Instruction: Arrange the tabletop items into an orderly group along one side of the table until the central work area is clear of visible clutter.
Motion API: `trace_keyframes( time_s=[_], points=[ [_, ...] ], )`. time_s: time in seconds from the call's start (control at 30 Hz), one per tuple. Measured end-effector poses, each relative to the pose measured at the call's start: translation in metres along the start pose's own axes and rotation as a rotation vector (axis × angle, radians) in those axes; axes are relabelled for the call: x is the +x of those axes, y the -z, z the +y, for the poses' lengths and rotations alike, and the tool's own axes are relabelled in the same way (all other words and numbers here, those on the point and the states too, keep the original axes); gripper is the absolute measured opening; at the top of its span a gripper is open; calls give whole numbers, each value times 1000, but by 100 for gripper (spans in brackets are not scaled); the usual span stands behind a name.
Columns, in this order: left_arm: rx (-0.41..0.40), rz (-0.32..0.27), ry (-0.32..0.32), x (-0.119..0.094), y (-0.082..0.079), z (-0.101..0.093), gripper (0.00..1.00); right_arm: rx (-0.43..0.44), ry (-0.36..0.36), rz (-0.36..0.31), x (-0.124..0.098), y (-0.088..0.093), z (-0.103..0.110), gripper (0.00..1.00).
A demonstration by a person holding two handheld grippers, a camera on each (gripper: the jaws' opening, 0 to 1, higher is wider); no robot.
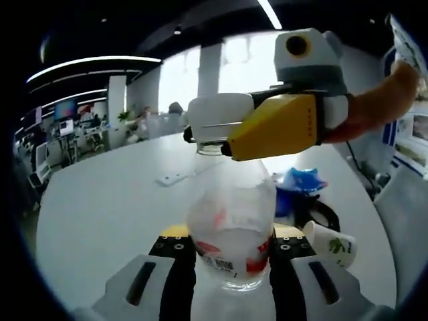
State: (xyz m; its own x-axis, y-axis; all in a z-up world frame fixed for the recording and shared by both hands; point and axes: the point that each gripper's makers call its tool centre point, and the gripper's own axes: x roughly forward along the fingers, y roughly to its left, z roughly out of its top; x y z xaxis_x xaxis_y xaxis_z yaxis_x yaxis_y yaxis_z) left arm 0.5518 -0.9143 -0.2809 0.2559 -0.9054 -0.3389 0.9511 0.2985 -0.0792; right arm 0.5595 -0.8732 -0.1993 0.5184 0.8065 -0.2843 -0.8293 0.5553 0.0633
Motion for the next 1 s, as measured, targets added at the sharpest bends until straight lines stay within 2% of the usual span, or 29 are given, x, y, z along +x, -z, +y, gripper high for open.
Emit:
trace_keyframes(
  time_s=[0.23, 0.7, 1.0],
  points=[
    [17, 1, 9, 2, 2, 1, 39, -21, 10, 14, 0, 3, -1, 18],
    [64, 22, 68, 5, 10, -3, 39, -43, 62, 45, -3, 13, 1, 18],
    [65, 20, 76, 4, 11, -4, 39, -43, 74, 48, -1, 14, 1, 18]
  ],
)
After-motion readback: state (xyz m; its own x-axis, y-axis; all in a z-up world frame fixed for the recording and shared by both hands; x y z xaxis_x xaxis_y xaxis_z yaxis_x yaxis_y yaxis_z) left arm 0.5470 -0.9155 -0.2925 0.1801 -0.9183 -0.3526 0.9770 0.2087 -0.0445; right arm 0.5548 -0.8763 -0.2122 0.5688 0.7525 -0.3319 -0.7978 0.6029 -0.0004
